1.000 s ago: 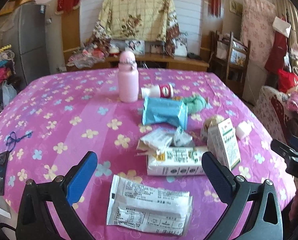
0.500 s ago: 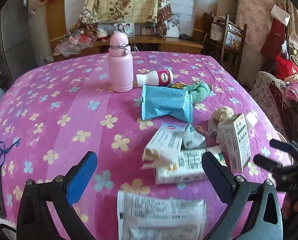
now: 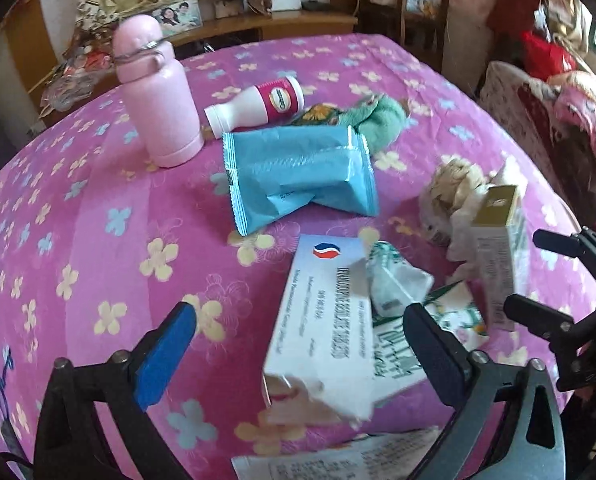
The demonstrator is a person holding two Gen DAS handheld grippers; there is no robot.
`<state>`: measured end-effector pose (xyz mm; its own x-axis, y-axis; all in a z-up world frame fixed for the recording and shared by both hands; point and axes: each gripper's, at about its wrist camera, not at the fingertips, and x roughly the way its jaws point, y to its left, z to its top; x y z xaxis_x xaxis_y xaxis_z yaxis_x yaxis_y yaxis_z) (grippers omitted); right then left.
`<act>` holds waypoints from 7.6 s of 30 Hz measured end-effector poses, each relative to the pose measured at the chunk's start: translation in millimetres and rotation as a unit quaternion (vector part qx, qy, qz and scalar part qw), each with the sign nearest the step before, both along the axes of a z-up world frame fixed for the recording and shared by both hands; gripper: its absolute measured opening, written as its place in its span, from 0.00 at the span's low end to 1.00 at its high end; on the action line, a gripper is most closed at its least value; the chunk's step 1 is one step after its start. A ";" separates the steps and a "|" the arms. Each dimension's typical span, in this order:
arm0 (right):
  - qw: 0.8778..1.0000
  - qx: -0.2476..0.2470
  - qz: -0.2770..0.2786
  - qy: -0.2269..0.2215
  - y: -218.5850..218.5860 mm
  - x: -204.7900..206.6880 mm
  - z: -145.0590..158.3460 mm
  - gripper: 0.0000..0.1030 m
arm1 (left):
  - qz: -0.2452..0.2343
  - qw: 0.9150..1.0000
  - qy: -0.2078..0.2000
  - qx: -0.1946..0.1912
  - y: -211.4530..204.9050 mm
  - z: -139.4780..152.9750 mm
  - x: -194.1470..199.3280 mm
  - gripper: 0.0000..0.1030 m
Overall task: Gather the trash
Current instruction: 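Grasp the white tablet box with the left gripper while the right gripper grasps the Watermelon Frost box, then carry both boxes over the white bucket and open both grippers to drop them, then move both open grippers back over the table trash, then grasp the clear plastic wrapper with the left gripper while the right gripper grasps the white sponge, then carry the wrapper and sponge over the white bucket and open both grippers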
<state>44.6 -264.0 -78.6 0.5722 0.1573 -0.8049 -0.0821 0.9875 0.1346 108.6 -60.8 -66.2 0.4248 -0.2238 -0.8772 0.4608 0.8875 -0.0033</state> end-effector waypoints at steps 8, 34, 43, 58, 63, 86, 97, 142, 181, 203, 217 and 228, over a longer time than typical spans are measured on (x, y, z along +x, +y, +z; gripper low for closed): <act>0.999 0.036 0.001 0.013 -0.5 4.5 -8.9 0.56 | -0.009 0.999 0.045 -0.024 4.5 -12.3 4.1 0.48; 0.991 0.010 -0.133 -0.006 -154.0 -94.0 41.1 0.55 | -0.122 0.985 -0.021 -0.116 -170.0 69.2 -108.8 0.48; 0.974 0.003 -0.227 0.022 -265.1 -135.3 27.2 0.55 | -0.181 0.977 -0.007 -0.110 -290.5 49.6 -138.4 0.48; 0.939 0.014 -0.334 0.087 -373.8 -169.3 -49.0 0.57 | -0.222 0.968 0.000 -0.113 -400.6 13.9 -155.9 0.64; 0.929 0.024 -0.355 0.100 -386.5 -174.6 -65.2 0.62 | -0.224 0.967 0.011 -0.120 -400.2 7.8 -153.1 0.69; 0.951 0.004 -0.307 0.027 -302.8 -157.4 2.5 0.65 | -0.129 0.984 -0.070 -0.105 -310.9 40.2 -142.5 0.69; 0.968 0.000 -0.250 -0.008 -227.6 -129.8 40.9 0.68 | -0.066 0.988 -0.097 -0.105 -223.5 58.9 -132.4 0.69; 0.992 0.016 -0.121 0.033 -119.5 49.4 -17.1 0.71 | 0.034 0.995 0.027 -0.085 -41.0 -17.3 4.7 0.68; 0.993 0.017 -0.108 -0.046 -117.3 -52.4 46.3 0.56 | -0.011 0.991 -0.055 -0.121 -105.6 51.7 -71.2 0.21; 0.972 -0.023 -0.231 -0.039 -242.3 -141.7 56.7 0.56 | -0.154 0.976 -0.053 -0.148 -266.2 70.6 -131.7 0.21; 0.958 -0.024 -0.286 -0.015 -303.0 -176.7 33.7 0.56 | -0.215 0.964 -0.021 -0.156 -351.3 60.0 -146.2 0.21; 0.950 -0.021 -0.310 0.000 -332.3 -188.5 17.1 0.56 | -0.234 0.961 -0.013 -0.148 -393.3 49.6 -145.9 0.21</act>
<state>-143.9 -596.3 -61.5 0.5447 -0.2428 -0.8027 0.5181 0.8501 0.0945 -37.4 -454.1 -16.6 0.2380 -0.6332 -0.7365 0.8124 0.5454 -0.2064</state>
